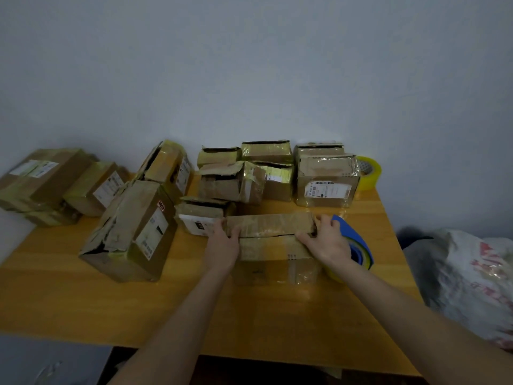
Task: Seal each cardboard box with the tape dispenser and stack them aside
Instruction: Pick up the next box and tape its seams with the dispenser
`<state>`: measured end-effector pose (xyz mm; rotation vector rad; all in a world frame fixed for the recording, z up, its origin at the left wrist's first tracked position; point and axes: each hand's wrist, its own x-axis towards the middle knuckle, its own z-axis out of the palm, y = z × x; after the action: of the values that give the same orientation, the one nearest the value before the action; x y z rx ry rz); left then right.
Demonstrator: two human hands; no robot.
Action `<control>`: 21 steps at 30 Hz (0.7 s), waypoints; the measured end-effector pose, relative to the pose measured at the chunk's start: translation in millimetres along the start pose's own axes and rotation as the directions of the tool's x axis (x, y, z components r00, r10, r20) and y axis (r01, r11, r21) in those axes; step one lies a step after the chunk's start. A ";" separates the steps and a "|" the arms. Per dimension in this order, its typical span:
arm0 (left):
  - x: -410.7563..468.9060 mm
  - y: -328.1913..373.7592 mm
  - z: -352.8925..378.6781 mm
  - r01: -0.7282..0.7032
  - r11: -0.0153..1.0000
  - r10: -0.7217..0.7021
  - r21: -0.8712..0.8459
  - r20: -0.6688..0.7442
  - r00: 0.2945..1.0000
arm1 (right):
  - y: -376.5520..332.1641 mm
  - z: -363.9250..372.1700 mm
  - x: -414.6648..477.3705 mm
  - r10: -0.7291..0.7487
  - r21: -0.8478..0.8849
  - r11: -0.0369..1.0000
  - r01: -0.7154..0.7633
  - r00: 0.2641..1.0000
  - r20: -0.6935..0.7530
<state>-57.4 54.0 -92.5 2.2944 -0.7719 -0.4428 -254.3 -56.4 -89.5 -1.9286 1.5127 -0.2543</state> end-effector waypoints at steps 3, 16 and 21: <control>-8.2 4.6 0.6 -0.231 0.950 0.250 0.211 -0.066 0.966 | -2.7 4.0 -4.1 -0.108 -0.069 0.992 0.110 0.993 0.038; -31.4 4.0 9.1 -0.638 0.494 0.479 0.591 0.428 0.766 | 7.6 -14.0 -3.4 -0.123 -0.050 0.991 0.121 0.992 -0.035; -17.7 1.5 -6.4 -0.674 0.496 0.488 0.547 0.467 0.738 | 67.7 -37.5 19.6 0.177 -0.337 0.926 -0.171 0.984 -0.013</control>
<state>-68.4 67.4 -85.1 2.3967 -2.0872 -0.1047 -321.5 -96.0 -106.6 -2.0277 1.7958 0.1094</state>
